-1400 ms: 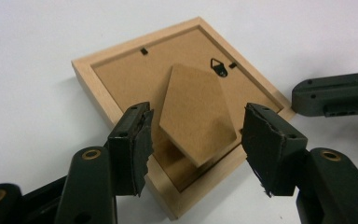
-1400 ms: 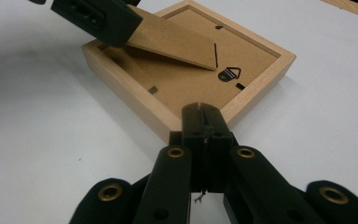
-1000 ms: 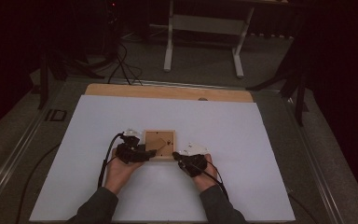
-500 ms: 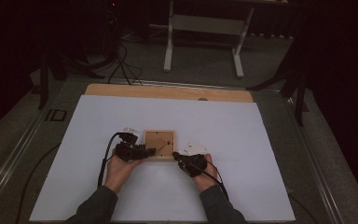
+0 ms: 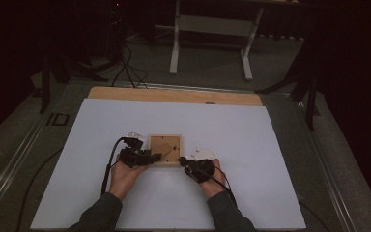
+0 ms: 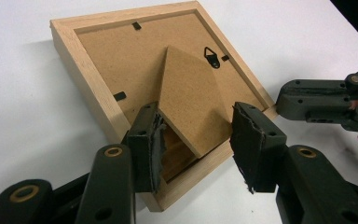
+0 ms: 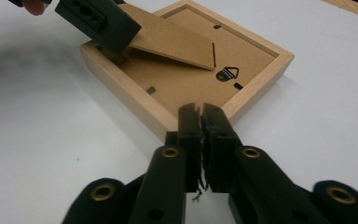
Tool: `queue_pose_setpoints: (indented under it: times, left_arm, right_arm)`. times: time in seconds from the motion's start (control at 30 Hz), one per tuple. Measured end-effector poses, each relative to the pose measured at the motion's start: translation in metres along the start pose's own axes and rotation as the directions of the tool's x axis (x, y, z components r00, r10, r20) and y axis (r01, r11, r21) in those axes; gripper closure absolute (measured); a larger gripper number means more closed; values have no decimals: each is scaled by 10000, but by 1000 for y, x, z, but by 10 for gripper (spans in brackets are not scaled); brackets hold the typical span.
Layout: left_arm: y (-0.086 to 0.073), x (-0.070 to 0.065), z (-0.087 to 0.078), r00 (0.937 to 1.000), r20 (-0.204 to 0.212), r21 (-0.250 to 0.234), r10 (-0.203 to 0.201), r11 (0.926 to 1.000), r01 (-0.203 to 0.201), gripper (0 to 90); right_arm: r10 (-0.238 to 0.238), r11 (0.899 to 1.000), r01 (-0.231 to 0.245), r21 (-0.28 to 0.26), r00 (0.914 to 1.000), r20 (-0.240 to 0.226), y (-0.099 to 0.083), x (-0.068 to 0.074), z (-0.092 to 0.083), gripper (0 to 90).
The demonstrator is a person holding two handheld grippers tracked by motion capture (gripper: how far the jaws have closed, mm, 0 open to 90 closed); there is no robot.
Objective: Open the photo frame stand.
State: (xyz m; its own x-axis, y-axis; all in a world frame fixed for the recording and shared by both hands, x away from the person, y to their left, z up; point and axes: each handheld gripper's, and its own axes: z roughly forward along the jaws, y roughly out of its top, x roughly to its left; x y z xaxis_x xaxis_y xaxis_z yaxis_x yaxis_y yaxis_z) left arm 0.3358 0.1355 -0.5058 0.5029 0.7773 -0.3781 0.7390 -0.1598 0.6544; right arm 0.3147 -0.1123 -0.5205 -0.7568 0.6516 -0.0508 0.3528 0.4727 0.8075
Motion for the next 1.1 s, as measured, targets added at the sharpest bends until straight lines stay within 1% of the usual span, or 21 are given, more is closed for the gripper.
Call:
queue_pose_setpoints:
  times: [0.3, 0.6, 0.83, 1.1]
  left_arm:
    - [-1, -5, -1, 9993, -232, -114, 295, 9995, -298, 544]
    - [-3, -10, -2, 9966, -467, -226, 679, 9974, -690, 545]
    - [-4, -16, -3, 9911, -713, -347, 1122, 9928, -1149, 544]
    - [-7, -24, -4, 9805, -1065, -446, 1655, 9843, -1710, 544]
  right_arm:
    - [-101, 9999, 102, 75, 9999, -76, 1, 2, 0, 795]
    - [154, 9999, -154, -66, 9999, -31, 4, -8, -7, 769]
    - [319, 9994, -320, -109, 9994, -111, 5, -13, -10, 735]
    - [362, 9992, -364, -163, 9993, -130, 8, -15, -13, 709]
